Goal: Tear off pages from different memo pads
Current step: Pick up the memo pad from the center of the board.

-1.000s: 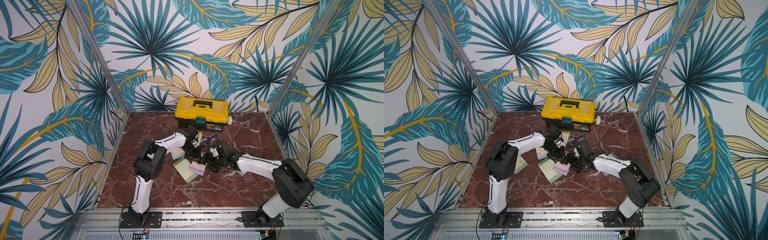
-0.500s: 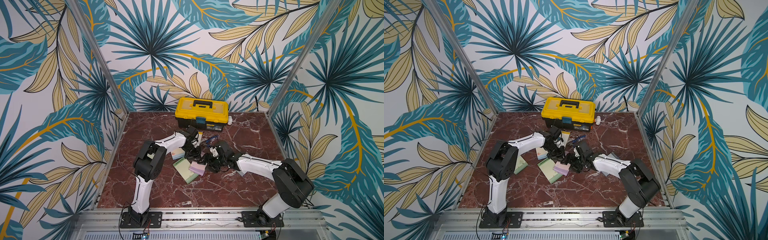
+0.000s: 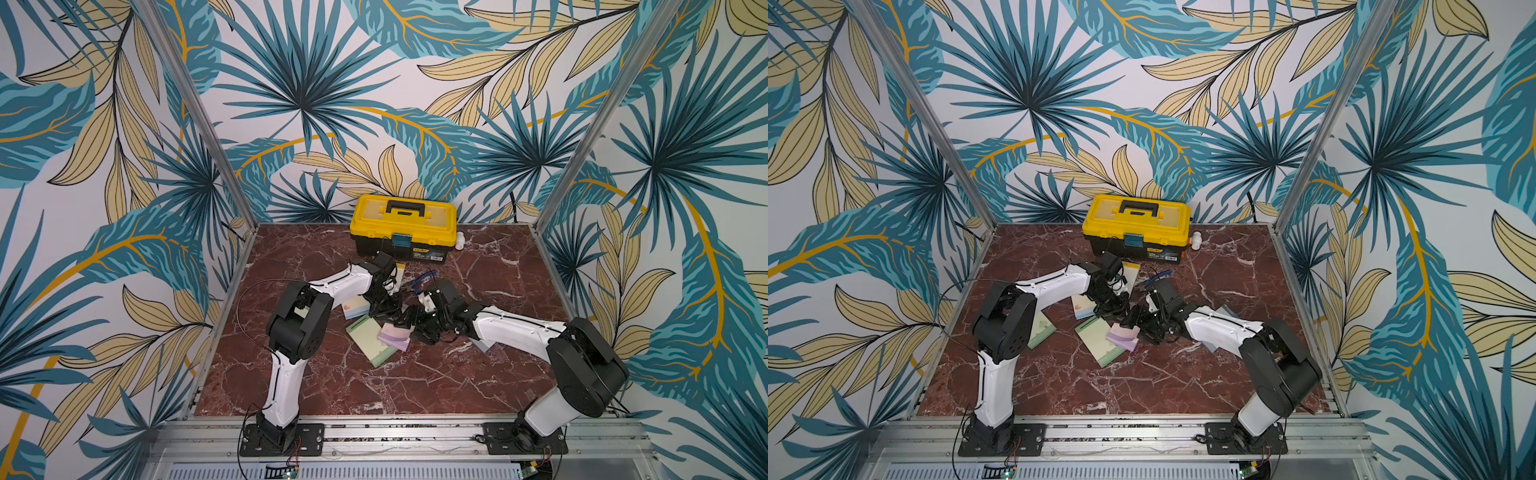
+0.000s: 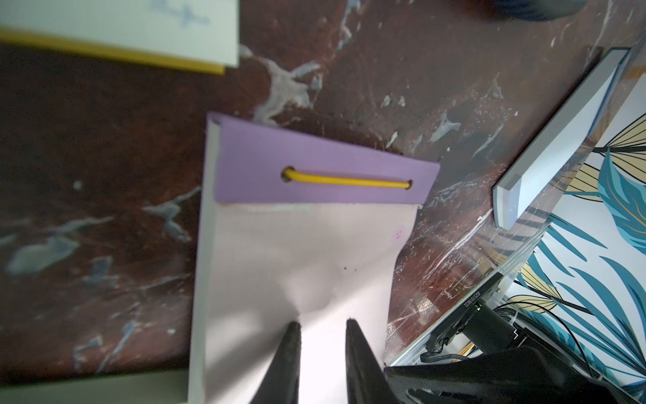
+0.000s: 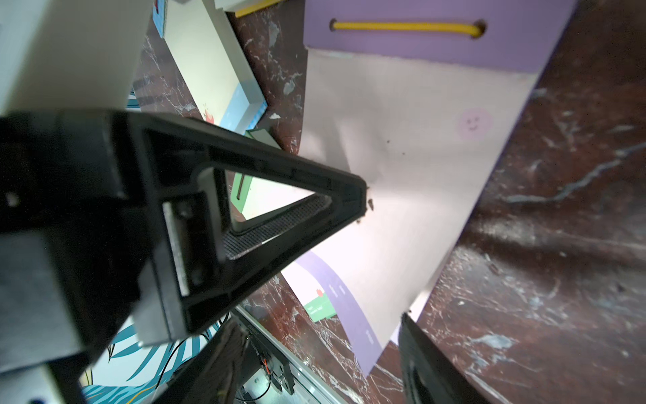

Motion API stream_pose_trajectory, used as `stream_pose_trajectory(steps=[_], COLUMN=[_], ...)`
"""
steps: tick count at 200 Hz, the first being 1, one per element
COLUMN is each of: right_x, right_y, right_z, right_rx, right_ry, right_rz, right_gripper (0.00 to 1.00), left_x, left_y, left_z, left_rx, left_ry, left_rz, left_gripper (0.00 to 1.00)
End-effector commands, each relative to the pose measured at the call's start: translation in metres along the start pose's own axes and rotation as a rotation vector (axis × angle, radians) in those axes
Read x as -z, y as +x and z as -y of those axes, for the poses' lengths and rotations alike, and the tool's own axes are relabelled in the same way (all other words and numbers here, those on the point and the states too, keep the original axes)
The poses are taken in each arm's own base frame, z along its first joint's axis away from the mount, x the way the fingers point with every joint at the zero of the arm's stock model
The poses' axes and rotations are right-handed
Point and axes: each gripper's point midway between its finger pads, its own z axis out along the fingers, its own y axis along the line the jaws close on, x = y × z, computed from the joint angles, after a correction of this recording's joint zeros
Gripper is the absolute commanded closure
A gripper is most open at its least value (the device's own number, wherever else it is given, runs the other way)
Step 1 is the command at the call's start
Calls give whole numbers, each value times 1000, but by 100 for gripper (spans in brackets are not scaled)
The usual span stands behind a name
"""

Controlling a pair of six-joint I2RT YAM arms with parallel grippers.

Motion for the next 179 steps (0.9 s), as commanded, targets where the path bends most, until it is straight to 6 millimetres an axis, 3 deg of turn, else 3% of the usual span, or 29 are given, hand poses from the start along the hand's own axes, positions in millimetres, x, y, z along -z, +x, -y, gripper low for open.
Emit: stream_pose_trajectory(steps=[1, 107, 179], right_x=[4, -3, -13], right_y=[1, -5, 0], right_z=[-2, -12, -2], right_rx=[24, 7, -25], right_ry=[19, -61, -64], right_rz=[4, 38, 33], right_gripper=[29, 29, 29], left_x=[-12, -12, -12], left_y=[4, 5, 5], left_z=[-15, -15, -15], left_rx=[6, 6, 7], left_ry=[-57, -55, -55], left_rz=[-6, -7, -5], left_gripper=[75, 75, 75])
